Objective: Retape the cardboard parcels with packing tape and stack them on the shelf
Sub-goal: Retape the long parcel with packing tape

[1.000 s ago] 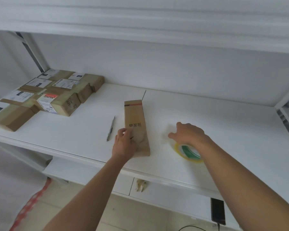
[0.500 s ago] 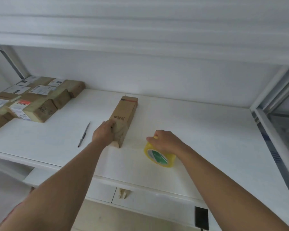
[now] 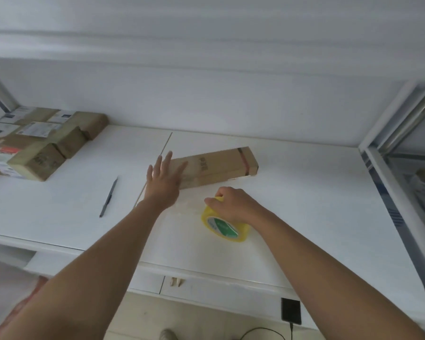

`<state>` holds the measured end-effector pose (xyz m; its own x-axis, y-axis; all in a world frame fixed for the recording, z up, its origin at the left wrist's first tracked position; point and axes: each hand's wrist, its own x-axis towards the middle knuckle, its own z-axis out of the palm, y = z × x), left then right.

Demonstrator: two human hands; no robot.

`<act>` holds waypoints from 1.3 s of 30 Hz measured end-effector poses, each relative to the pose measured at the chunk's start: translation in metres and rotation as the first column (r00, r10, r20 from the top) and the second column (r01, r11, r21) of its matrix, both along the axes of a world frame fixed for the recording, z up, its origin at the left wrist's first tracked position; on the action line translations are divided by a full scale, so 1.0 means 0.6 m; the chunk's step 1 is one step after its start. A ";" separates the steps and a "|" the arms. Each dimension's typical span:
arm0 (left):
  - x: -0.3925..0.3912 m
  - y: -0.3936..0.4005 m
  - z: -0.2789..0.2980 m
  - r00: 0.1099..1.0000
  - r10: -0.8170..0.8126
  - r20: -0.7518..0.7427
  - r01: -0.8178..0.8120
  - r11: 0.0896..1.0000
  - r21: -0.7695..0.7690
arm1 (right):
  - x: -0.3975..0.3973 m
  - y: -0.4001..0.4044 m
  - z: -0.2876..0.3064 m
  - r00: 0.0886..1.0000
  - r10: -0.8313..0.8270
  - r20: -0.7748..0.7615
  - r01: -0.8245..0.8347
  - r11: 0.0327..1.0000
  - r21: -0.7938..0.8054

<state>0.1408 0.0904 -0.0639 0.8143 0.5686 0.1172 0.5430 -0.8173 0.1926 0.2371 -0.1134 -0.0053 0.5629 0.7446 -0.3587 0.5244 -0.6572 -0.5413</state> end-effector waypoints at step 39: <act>0.044 0.000 0.024 0.960 0.003 -0.281 -0.015 0.999 -0.041 | -0.002 -0.002 -0.002 0.999 -0.039 0.026 0.040 0.999 -0.007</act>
<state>0.1669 0.0902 -0.0496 0.8058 0.5756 -0.1396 0.5875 -0.8066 0.0652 0.2359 -0.1145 -0.0063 0.6010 0.7191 -0.3489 0.5117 -0.6815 -0.5231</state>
